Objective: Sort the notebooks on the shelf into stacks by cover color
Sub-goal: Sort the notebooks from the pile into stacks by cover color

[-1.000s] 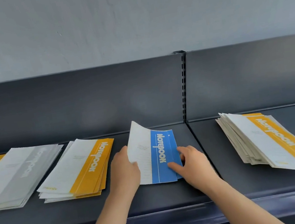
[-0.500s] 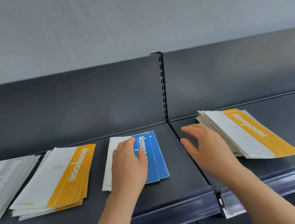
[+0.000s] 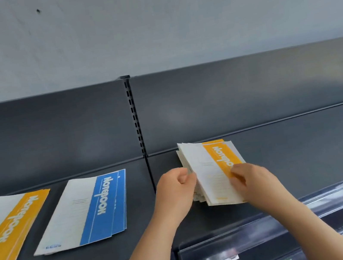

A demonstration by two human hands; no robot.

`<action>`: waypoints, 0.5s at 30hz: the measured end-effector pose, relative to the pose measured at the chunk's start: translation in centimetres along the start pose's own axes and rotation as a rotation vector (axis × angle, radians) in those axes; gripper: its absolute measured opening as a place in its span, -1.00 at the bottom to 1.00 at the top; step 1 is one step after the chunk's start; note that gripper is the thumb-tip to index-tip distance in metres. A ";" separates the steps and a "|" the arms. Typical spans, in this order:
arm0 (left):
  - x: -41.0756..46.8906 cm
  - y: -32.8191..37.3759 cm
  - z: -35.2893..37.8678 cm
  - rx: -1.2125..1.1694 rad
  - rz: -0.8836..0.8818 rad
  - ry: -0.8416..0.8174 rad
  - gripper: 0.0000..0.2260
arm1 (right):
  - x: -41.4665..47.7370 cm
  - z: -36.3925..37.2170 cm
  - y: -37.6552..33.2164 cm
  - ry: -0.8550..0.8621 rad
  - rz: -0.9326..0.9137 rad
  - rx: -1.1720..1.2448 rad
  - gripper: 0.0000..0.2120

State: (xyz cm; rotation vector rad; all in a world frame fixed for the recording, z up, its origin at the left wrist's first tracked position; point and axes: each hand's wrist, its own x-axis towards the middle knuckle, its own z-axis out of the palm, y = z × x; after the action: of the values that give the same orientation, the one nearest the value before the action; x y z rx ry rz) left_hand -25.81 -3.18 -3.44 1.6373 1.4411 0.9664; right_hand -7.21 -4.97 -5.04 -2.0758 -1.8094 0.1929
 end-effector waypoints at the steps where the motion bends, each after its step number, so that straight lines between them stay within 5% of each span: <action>1: 0.2 0.1 0.6 -0.002 -0.008 0.007 -0.83 | 0.0 0.1 0.2 -0.006 -0.055 0.006 -0.80; 6: 1.0 0.2 1.5 -0.011 -0.051 0.101 -0.94 | -0.3 0.2 0.1 -0.041 -0.229 0.097 -0.72; 15: 0.4 -0.1 2.0 -0.037 -0.093 0.201 -0.93 | 1.2 0.0 3.1 0.024 -0.133 0.044 -0.73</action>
State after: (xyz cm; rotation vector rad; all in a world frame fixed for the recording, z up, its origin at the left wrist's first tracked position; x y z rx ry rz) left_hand -24.01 -2.87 -4.44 1.4661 1.6085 1.1226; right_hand -4.16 -4.07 -6.01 -1.9120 -1.9033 0.1686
